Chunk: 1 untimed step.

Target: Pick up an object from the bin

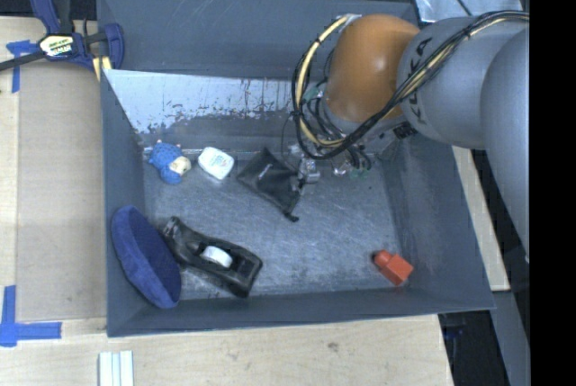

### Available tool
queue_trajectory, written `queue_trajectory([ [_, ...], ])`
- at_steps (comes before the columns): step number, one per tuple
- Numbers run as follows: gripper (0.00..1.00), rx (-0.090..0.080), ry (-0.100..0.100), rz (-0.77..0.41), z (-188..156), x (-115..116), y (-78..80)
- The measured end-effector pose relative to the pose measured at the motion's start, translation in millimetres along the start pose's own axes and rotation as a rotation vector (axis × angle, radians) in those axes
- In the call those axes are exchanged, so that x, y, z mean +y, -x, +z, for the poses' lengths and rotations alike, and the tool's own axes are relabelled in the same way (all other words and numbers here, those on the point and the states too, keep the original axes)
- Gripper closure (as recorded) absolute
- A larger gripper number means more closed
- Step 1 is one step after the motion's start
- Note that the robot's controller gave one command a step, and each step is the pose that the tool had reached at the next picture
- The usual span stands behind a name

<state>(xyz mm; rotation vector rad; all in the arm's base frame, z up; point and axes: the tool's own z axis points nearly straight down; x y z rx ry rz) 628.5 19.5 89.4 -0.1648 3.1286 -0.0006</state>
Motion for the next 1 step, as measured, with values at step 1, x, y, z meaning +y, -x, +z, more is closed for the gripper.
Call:
queue_trajectory([
  [1, 1.0, 0.0, 0.0, 0.001, -34.9, -0.6, 2.1],
])
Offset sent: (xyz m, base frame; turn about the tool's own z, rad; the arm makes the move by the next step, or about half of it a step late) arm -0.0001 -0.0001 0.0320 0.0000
